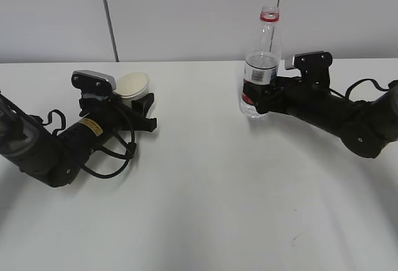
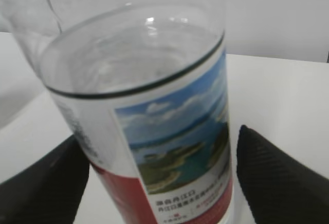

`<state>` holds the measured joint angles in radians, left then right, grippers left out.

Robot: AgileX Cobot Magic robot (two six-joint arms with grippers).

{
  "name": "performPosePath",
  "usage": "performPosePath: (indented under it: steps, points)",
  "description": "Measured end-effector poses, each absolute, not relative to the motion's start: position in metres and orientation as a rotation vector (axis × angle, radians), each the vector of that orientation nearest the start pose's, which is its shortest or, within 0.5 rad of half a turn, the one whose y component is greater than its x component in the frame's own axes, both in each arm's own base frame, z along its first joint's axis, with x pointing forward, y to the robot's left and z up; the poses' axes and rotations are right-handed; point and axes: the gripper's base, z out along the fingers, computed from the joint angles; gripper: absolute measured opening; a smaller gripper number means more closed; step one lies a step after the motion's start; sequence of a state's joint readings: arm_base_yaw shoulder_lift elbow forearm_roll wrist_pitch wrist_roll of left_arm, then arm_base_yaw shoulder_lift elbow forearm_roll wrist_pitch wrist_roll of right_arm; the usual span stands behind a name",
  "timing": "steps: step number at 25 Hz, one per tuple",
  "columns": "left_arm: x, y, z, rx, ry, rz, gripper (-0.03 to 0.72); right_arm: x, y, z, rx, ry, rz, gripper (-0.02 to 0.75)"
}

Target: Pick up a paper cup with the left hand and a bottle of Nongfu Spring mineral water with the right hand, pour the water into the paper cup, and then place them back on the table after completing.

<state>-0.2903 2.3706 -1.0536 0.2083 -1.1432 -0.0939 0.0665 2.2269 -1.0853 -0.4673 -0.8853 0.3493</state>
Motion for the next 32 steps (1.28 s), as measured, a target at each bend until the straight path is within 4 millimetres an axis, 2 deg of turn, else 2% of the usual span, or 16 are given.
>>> performPosePath:
  steps: [11, 18, 23, 28, 32]
  points:
    - [0.4, -0.137, 0.055, 0.379, 1.635, -0.382, 0.363, 0.445, 0.062, 0.092, -0.281, 1.745, 0.396, 0.659]
    - [0.4, -0.137, 0.055, 0.379, 1.635, -0.382, 0.363, 0.445, 0.062, 0.092, -0.283, 1.741, 0.397, 0.501]
    - [0.399, -0.139, 0.054, 0.403, 1.631, -0.392, 0.363, 0.445, 0.062, 0.092, -0.283, 1.736, 0.4, 0.457]
    - [0.393, -0.15, 0.054, 0.492, 1.63, -0.524, 0.362, 0.445, 0.062, 0.092, -0.285, 1.736, 0.4, 0.448]
    - [0.387, -0.158, 0.058, 0.572, 1.626, -0.626, 0.362, 0.446, 0.063, 0.094, -0.373, 1.746, 0.338, 0.443]
